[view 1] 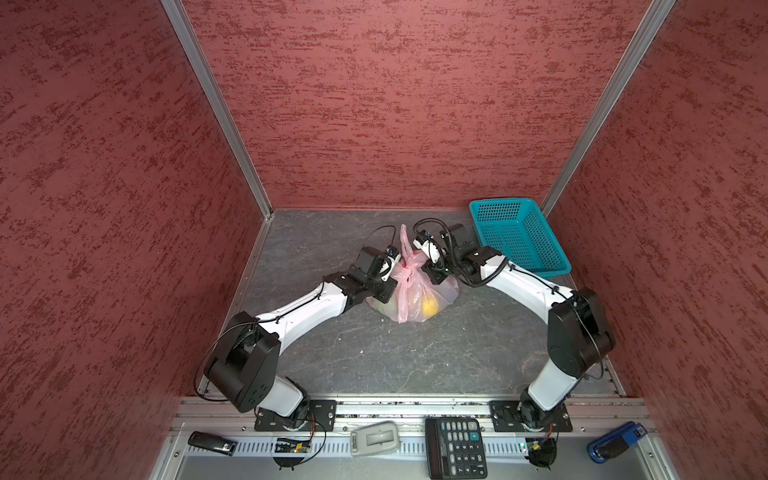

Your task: Untie the knot of the plastic bag and take out the fruit

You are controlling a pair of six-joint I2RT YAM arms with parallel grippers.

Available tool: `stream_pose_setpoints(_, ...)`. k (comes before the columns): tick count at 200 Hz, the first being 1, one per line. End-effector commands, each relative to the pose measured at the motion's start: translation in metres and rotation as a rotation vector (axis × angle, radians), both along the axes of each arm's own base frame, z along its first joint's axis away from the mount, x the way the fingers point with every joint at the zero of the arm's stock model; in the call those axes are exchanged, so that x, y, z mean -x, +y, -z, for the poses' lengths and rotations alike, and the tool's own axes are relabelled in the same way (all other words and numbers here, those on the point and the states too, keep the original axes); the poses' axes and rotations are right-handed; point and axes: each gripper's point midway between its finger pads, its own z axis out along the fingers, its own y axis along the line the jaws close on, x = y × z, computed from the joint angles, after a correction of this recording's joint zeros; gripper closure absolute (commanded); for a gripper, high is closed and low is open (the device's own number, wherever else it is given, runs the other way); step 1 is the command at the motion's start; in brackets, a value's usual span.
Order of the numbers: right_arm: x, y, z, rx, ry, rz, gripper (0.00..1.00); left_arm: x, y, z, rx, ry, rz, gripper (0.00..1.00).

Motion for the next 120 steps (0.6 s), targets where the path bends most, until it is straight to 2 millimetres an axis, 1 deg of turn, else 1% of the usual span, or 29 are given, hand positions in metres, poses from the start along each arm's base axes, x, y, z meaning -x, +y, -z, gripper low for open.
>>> stream_pose_setpoints(1, -0.005, -0.024, -0.012, -0.016, -0.023, 0.094, 1.00, -0.006, 0.014, -0.005, 0.022, -0.013, -0.038, 1.00)
stream_pose_setpoints(18, -0.006, -0.042, -0.008, -0.031, 0.007, 0.177, 1.00, -0.010, 0.026, 0.000, 0.037, 0.005, -0.074, 1.00)
stream_pose_setpoints(44, -0.006, -0.074, 0.005, -0.054, 0.071, 0.340, 1.00, -0.015, 0.045, 0.006, 0.071, 0.031, -0.140, 1.00)
stream_pose_setpoints(71, -0.003, -0.118, 0.023, -0.125, 0.159, 0.571, 1.00, -0.018, 0.062, 0.015, 0.130, 0.081, -0.222, 1.00)
stream_pose_setpoints(88, -0.002, -0.144, 0.027, -0.184, 0.180, 0.705, 1.00, -0.020, 0.075, 0.020, 0.177, 0.116, -0.282, 1.00)
stream_pose_setpoints(99, 0.000, -0.157, 0.028, -0.208, 0.184, 0.772, 1.00, -0.020, 0.082, 0.023, 0.201, 0.134, -0.310, 1.00)
stream_pose_setpoints(111, 0.001, -0.169, 0.033, -0.204, 0.197, 0.835, 1.00, -0.021, 0.088, 0.026, 0.218, 0.149, -0.332, 1.00)
stream_pose_setpoints(120, 0.002, -0.175, 0.036, -0.200, 0.207, 0.866, 1.00, -0.022, 0.091, 0.028, 0.231, 0.161, -0.343, 1.00)
